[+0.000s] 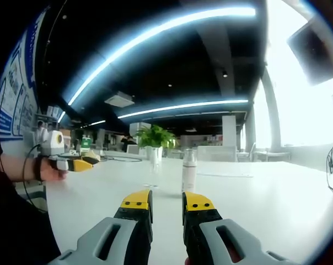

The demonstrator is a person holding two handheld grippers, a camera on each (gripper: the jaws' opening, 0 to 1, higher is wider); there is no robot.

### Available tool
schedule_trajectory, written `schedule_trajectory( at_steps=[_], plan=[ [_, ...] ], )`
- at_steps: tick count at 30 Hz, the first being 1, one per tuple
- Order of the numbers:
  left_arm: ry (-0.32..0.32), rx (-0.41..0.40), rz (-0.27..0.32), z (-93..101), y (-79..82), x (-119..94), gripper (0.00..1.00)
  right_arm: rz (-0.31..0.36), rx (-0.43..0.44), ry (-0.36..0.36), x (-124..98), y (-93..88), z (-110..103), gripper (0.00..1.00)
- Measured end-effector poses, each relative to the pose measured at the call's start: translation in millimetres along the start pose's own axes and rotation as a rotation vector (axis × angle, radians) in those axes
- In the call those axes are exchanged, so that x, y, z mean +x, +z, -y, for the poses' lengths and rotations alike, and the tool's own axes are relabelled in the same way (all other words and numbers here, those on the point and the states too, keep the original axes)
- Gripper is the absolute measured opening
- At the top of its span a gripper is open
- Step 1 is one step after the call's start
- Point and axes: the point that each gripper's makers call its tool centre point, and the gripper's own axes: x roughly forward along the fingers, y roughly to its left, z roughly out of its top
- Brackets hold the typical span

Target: Clamp pump bottle remove cover press pump head put on cover

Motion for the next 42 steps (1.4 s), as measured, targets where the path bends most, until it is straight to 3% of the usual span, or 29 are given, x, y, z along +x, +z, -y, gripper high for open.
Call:
schedule_trajectory(
  at_steps=[42],
  plan=[
    [0.034,-0.014,-0.019,-5.2,-3.0,-1.8,0.28,0.003,-0.002,-0.001,-0.8,0.8,0.3,0.16]
  ],
)
